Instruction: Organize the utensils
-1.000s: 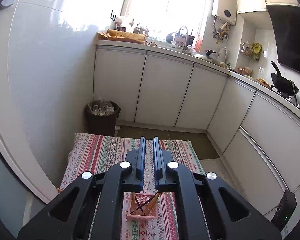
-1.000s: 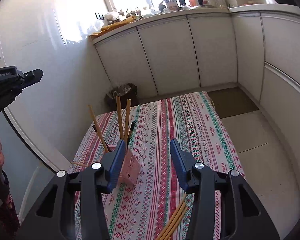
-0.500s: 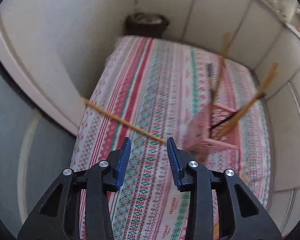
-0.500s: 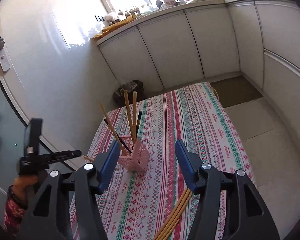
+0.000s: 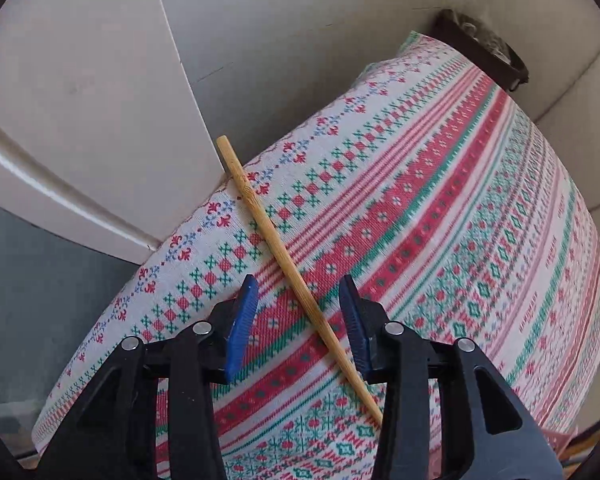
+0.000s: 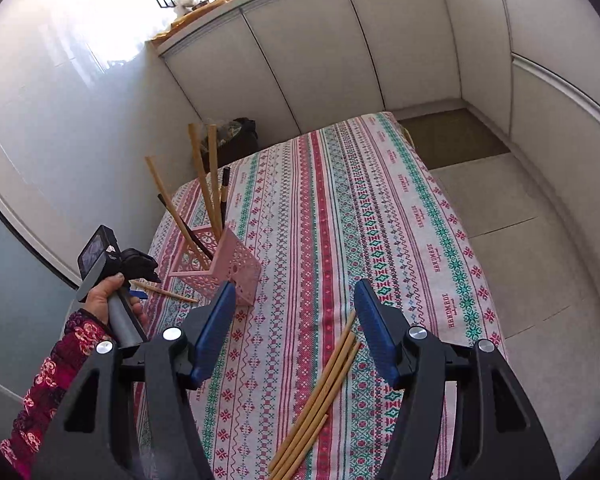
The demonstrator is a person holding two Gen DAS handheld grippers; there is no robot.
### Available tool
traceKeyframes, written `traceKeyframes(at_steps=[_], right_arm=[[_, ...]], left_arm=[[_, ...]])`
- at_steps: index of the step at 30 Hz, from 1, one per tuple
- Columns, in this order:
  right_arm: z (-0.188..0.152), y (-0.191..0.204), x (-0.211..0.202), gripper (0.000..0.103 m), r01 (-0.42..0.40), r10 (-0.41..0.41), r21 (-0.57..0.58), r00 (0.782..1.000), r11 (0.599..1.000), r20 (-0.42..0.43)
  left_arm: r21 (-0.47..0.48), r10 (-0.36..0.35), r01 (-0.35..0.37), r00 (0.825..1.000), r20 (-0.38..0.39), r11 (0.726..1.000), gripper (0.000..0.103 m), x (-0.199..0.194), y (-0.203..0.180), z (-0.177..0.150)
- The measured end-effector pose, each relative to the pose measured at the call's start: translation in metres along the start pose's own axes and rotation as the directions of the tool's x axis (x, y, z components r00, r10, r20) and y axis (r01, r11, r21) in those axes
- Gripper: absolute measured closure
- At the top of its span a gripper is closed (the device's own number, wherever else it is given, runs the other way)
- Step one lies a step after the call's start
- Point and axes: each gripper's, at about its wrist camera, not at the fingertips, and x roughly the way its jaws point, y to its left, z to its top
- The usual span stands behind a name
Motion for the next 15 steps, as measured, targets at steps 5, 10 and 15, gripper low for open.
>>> traceKeyframes(at_steps=[5,10,15], right_arm=[[-0.002,-0.005,0.007,0.042,0.015,-0.014,0.011,1.0,1.0,-0.025],[-0.003,-0.004,0.008,0.042,0.007,-0.006,0.022,0.999,1.0,-0.041],[-0.003,-0.004,0.001,0.042,-0.007,0.008,0.026,0.999,1.0,-0.041]], left_arm=[[0.112,0.014,-0.017,1.0,0.023,0.994,0.067,0.011,-0.009,0.015],[0.247,-0.078,0.074,0.997,0.005,0.966,0.097,0.005,-0.005,0.001],[0.395,-0.207,0.191,0.978,-0.003,0.899,0.097,-0.033,0.033,-0.046]])
